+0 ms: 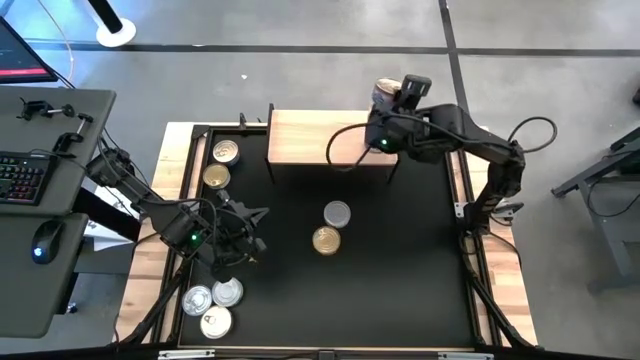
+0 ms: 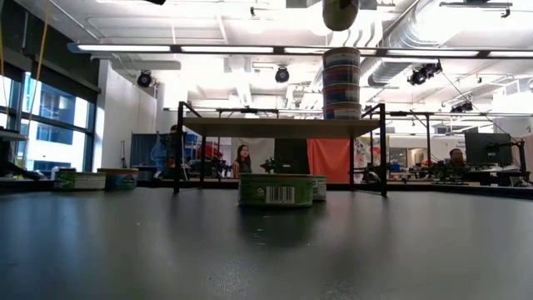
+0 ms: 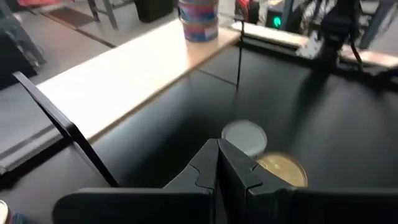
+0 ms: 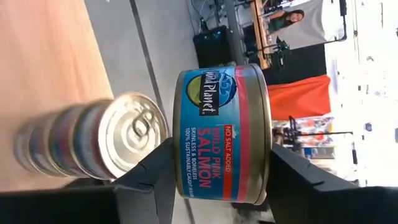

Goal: Stack canned seafood by type on shelf
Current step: Stack the blue tuna can on top of the blue tuna can

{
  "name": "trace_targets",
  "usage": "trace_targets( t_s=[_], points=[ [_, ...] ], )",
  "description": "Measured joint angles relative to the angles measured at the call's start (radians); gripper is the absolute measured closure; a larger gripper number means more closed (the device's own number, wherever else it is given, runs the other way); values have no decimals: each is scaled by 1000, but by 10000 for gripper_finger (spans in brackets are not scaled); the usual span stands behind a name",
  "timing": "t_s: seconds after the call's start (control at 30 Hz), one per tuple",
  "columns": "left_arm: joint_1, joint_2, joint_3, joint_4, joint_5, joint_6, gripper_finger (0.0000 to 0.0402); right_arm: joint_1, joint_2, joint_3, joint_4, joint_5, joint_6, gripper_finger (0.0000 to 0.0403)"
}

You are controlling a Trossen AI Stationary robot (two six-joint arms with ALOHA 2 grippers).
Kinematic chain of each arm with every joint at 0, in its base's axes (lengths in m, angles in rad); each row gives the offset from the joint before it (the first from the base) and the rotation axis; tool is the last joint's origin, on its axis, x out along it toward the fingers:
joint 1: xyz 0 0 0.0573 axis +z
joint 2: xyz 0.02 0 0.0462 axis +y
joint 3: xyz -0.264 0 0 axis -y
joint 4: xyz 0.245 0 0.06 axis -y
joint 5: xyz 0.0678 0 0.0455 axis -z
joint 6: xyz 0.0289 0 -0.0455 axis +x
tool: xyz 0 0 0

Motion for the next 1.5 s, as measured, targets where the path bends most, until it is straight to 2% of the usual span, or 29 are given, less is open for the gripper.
trace_targets(
  t_s=[0.07,0.23,0.53,0.67,0.87,1.07,1.27,1.5],
  points=[
    [0,0,0,10,-19,1,401,-27,8,0,1,7,-21,235],
    [0,0,0,11,-22,0,401,-77,42,0,0,-80,-28,235],
    [0,0,0,10,-22,0,401,-133,96,0,1,-84,-54,235],
    [-3,0,0,10,-21,0,401,-140,97,0,0,-129,-24,234],
    [-4,0,0,9,-13,1,401,-132,91,0,1,-67,5,227],
    [-4,0,0,9,-12,34,401,-123,89,0,1,-134,37,227],
    [-4,0,0,9,-10,29,401,-123,89,0,1,-112,52,225],
    [-15,0,0,9,-6,16,401,-63,37,-1,1,-148,97,225]
  ],
)
